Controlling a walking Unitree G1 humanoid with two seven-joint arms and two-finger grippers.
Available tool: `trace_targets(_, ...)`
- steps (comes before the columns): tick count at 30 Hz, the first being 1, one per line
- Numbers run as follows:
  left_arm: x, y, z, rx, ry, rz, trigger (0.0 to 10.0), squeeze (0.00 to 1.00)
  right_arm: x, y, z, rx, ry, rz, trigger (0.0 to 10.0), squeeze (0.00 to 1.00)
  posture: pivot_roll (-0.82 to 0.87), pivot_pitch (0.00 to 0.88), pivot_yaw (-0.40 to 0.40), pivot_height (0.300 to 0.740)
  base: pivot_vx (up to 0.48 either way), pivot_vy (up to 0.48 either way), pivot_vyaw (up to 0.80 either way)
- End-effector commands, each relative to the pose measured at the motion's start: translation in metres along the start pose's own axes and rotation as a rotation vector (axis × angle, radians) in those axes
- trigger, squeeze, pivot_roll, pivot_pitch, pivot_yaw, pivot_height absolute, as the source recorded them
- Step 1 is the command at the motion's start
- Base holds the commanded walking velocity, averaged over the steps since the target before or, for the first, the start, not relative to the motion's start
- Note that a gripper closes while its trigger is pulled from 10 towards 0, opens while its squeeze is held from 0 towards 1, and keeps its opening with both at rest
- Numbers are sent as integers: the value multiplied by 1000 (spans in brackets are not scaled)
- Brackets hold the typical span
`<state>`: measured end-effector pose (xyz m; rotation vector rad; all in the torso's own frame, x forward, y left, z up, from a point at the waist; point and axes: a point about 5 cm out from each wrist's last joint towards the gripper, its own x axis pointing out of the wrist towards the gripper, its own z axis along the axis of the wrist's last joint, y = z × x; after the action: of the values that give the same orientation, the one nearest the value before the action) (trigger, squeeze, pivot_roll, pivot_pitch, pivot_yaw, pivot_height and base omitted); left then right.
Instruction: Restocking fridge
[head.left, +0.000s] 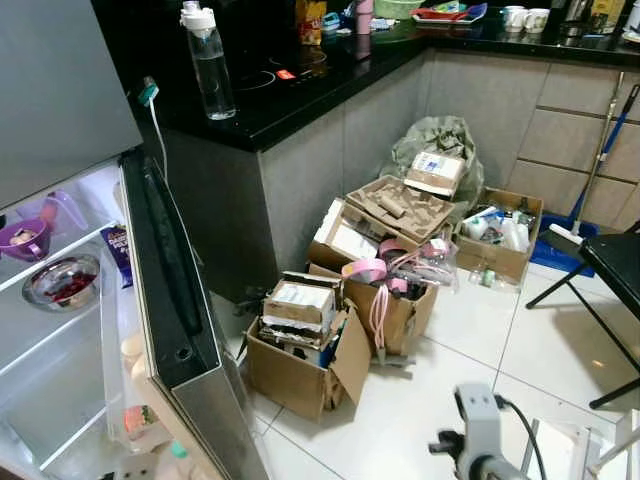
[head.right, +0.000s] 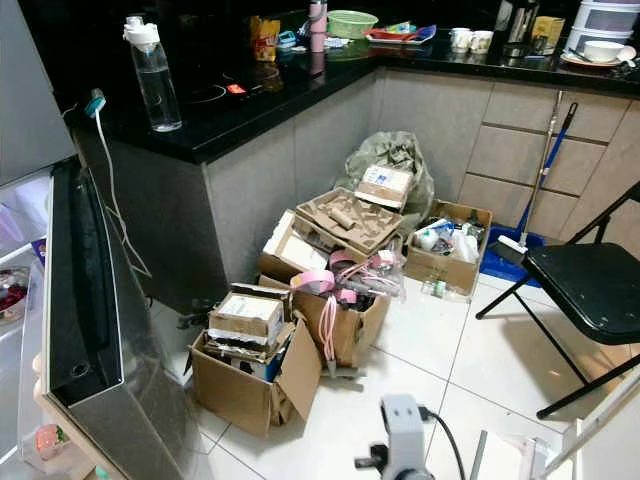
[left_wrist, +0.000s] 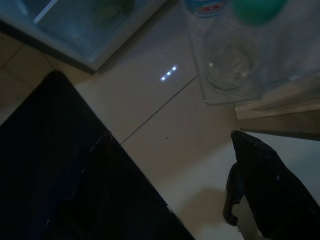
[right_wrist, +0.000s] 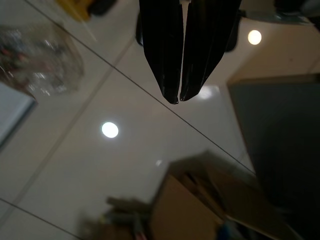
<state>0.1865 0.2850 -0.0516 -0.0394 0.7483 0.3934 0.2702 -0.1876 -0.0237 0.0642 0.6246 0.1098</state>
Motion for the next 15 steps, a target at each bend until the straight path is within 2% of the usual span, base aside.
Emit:
trace_targets(1,-5,23,-14,-42,67,105,10000,0,-10,-8,-31,15,85,-64,10000,0,-34,134,33,740,0,0,0)
trace_targets(2,-5,23,-14,-42,67,105,10000,0,-10,-8,-31,15,85,-64,10000,0,-34,134,33,740,0,0,0)
trace_targets(5,-10,43,-22,-97,101,223,10000,0,-19,-11,-53,44,145,-107,10000,0,-27,131,34,740,0,0,0)
trace_targets(7,-13,45,-30,-84,138,229,10000,0,-22,-10,-61,40,168,-112,10000,0,-27,131,34,740,0,0,0)
trace_targets(8,-13,41,-32,-38,149,188,10000,0,-23,-10,-63,43,174,-114,10000,0,-18,131,33,740,0,0,0)
trace_targets(11,-13,37,-34,3,160,150,10000,0,-23,-10,-64,45,175,-117,10000,0,-14,130,33,740,0,0,0)
trace_targets(13,-12,25,-37,75,171,62,10000,0,-23,-8,-64,40,167,-110,10000,0,-11,126,35,740,0,0,0)
trace_targets(15,-11,17,-38,94,173,16,10000,0,-22,-5,-64,15,162,-84,10000,0,-11,126,35,740,0,0,0)
